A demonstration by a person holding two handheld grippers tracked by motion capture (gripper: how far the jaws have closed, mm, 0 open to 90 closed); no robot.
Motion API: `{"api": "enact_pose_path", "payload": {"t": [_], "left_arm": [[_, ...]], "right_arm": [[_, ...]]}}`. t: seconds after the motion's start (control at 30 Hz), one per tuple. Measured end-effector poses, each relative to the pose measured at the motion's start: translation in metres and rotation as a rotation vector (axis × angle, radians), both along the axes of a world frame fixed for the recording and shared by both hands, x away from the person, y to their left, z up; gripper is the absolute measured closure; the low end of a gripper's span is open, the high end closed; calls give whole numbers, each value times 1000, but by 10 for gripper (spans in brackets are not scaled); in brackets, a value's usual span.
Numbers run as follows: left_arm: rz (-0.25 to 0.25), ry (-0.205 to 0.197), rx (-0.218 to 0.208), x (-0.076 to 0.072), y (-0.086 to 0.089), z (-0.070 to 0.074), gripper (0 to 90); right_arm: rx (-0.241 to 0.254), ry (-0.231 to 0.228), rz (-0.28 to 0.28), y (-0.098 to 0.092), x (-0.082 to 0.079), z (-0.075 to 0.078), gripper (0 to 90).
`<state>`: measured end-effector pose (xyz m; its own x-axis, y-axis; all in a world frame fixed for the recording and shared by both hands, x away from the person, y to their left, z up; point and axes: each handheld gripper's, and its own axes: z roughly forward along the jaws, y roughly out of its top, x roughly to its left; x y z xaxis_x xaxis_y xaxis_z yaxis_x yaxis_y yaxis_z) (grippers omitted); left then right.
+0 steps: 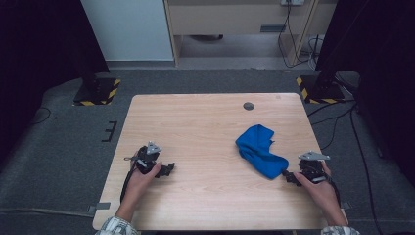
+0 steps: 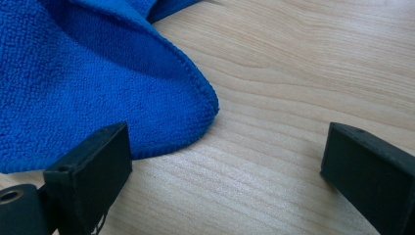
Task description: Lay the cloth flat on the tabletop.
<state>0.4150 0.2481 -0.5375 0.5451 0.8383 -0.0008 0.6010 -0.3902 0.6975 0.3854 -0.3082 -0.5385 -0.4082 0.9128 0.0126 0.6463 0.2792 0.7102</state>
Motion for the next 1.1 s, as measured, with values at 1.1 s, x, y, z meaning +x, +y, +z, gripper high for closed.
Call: {"api": "enact_pose_path", "payload": {"t": [1.1], "left_arm": [[0,0,0,0,0,0,0]], "right_arm": [[42,-78,83,25,4,23,250]]}}
